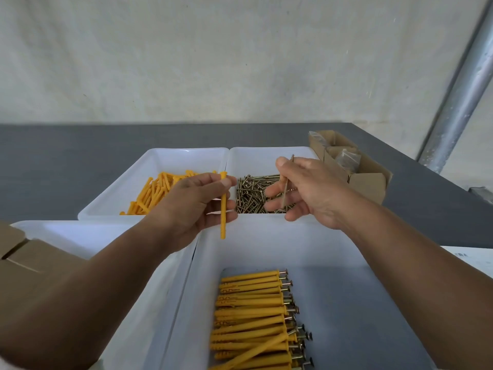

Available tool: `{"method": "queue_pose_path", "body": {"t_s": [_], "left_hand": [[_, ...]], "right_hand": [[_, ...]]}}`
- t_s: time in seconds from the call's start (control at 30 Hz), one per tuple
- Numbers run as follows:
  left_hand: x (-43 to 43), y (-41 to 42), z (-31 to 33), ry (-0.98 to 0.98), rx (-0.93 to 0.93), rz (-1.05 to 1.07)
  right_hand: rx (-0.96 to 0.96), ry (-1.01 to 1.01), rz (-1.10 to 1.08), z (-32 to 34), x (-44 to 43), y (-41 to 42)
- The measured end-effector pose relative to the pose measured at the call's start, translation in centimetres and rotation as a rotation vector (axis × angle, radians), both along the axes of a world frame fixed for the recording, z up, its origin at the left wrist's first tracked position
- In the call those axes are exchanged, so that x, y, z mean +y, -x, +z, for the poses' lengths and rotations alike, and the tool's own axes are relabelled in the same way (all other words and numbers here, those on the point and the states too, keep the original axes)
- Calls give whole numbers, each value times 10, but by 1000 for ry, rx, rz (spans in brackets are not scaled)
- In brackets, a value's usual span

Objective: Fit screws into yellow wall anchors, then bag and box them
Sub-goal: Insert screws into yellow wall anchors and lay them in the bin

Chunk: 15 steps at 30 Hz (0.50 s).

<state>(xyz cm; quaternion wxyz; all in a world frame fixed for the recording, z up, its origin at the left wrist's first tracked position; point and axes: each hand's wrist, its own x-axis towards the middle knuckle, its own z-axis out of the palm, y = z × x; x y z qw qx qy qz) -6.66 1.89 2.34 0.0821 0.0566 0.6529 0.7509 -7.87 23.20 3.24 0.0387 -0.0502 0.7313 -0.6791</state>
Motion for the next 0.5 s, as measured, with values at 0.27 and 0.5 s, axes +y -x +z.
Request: {"method": "queue_pose_path", "body": {"t_s": [0.27,0.5], "left_hand": [[5,-8,1,179,47,-68],[4,-8,1,212,63,-55]], "right_hand": [[426,-737,-31,1,-11,-7],[684,-1204,-43,-2,-11,-10]]}}
